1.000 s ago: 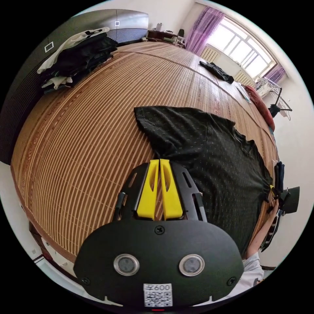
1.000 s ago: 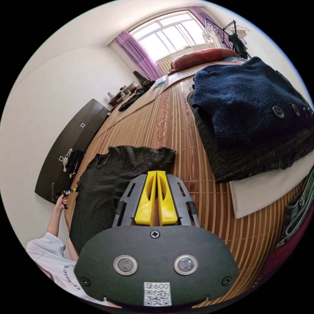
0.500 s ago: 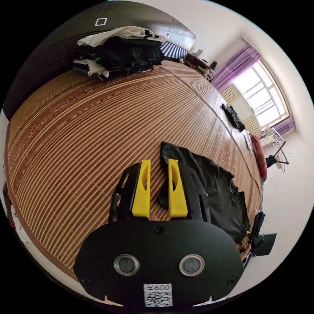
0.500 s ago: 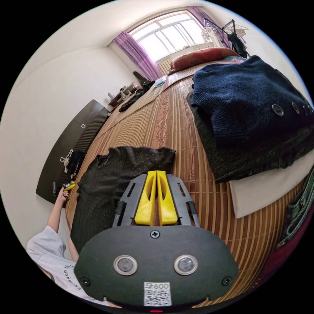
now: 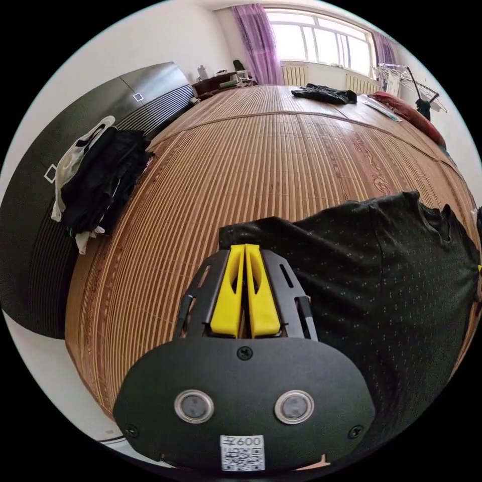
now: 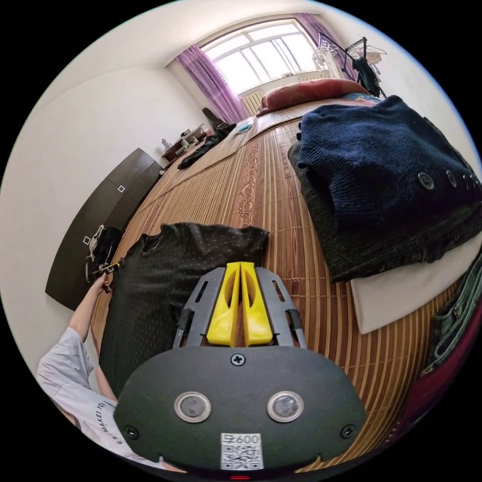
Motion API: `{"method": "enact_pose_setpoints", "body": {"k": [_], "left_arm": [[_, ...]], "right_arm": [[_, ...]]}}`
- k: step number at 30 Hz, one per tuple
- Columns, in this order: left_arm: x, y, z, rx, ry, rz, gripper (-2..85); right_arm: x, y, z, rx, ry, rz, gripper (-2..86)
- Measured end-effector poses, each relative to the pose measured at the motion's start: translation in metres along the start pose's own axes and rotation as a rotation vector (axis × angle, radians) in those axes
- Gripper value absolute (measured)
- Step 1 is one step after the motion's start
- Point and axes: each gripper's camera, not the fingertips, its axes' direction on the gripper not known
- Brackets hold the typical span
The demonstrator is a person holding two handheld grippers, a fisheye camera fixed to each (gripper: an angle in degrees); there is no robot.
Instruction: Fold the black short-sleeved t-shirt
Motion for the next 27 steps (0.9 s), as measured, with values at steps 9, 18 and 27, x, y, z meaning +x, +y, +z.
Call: {"method": "enact_pose_setpoints", "body": {"k": [9, 18, 27], "left_arm": [[0.022, 0.028, -0.001, 0.074, 0.100, -0.119, 0.4], [0.021, 0.104, -0.033, 0.377, 0.197, -0.426, 0.2], [0.149, 0.058, -0.007, 0.053, 0.063, 0.009, 0.1]], "right_arm": [[-0.011, 0.002, 0.007, 0.025, 0.047, 0.016, -0.8], [-0.019, 0.004, 0.012, 0.042, 0.083, 0.035, -0.8], [-0.026, 0.006, 0.018, 0.042, 0.089, 0.034, -0.8]]}}
